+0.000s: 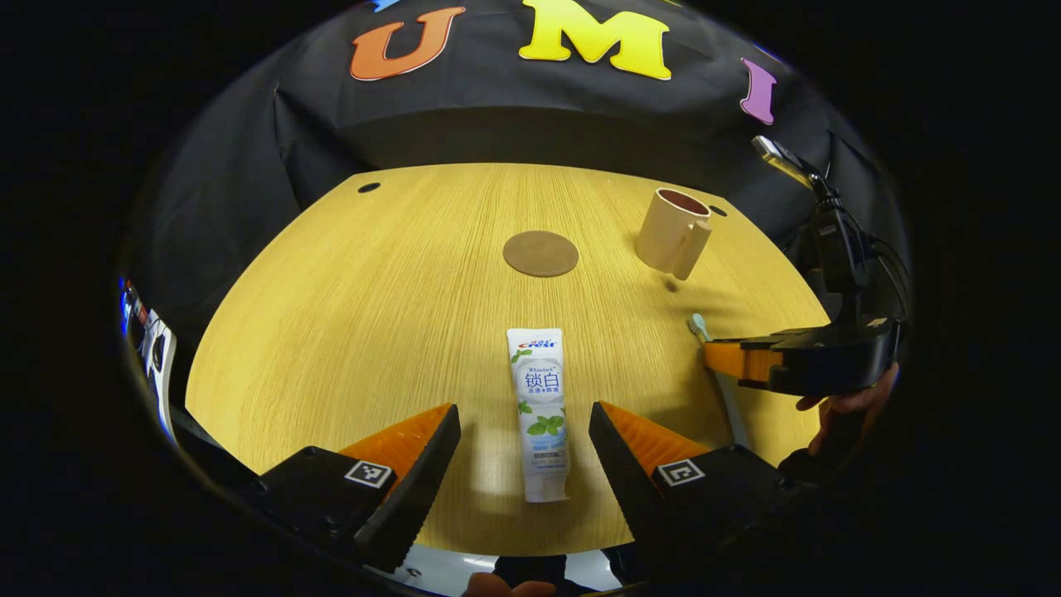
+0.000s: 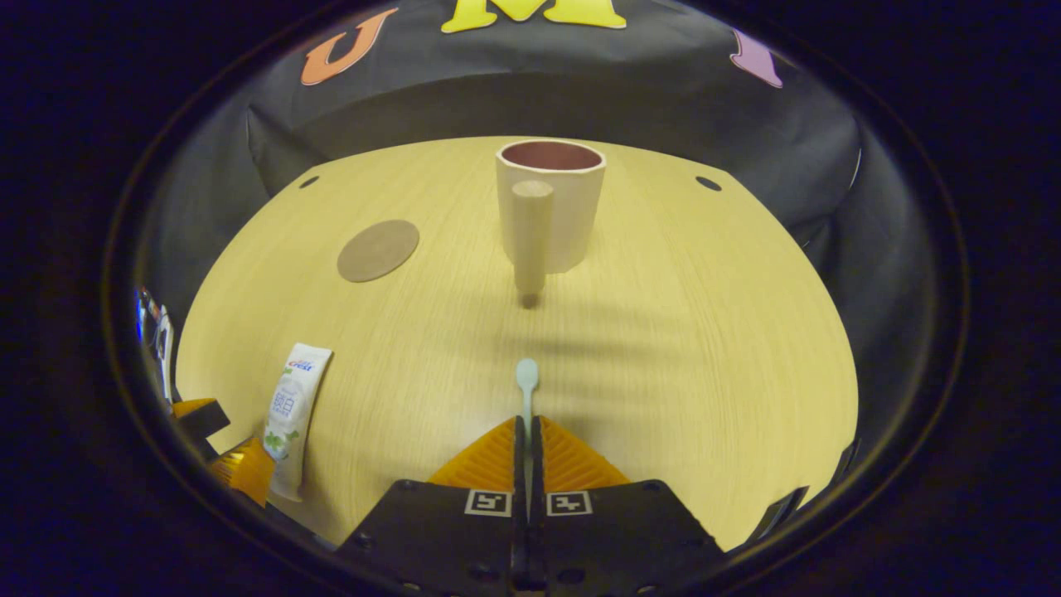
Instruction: Put the toothbrush and toothpaste on the desktop into the cup, then pick up the cup and place it on the coaster on the desktop.
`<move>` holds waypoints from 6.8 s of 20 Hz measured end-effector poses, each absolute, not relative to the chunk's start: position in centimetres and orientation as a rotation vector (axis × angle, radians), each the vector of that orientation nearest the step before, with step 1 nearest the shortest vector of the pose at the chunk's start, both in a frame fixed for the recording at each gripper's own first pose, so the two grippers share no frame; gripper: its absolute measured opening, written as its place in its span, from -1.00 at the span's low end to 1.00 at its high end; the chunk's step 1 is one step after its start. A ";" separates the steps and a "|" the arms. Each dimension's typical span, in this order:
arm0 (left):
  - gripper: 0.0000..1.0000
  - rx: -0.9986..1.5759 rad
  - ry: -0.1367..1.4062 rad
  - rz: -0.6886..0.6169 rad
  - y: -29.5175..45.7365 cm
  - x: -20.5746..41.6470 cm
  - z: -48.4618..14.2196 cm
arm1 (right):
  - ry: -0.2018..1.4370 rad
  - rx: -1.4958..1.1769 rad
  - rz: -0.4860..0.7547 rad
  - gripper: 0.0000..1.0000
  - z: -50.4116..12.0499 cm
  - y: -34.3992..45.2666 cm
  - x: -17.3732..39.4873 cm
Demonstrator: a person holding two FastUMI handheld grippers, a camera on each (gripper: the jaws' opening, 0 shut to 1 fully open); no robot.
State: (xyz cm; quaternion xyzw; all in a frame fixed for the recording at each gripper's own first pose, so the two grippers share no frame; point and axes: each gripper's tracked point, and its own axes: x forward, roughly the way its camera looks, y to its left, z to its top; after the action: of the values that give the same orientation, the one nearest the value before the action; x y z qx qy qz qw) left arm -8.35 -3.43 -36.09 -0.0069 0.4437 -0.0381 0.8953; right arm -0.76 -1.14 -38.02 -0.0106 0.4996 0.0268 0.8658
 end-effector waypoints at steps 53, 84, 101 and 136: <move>-0.37 -0.022 0.625 -0.103 -3.7 -2.3 -25.3 | 0.372 0.085 0.148 -1.00 -14.8 -0.6 20.0; -0.38 -0.025 0.220 -0.265 -12.4 9.8 -16.4 | 0.417 0.048 0.074 0.71 -16.8 -8.5 12.8; -0.36 -0.029 0.084 -0.457 -25.4 19.7 -26.6 | 0.628 0.017 -0.033 0.94 -26.0 -16.9 6.4; 0.88 -0.044 0.276 -0.185 -11.5 8.2 -20.0 | 0.685 0.018 0.046 0.92 -20.0 -8.5 8.7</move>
State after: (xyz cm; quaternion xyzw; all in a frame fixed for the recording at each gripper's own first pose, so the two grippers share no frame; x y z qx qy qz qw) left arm 8.17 -11.49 -20.01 -0.0219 0.1375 -0.0923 0.9860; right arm 8.66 -8.55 -20.00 0.0089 0.3357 0.0225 0.9417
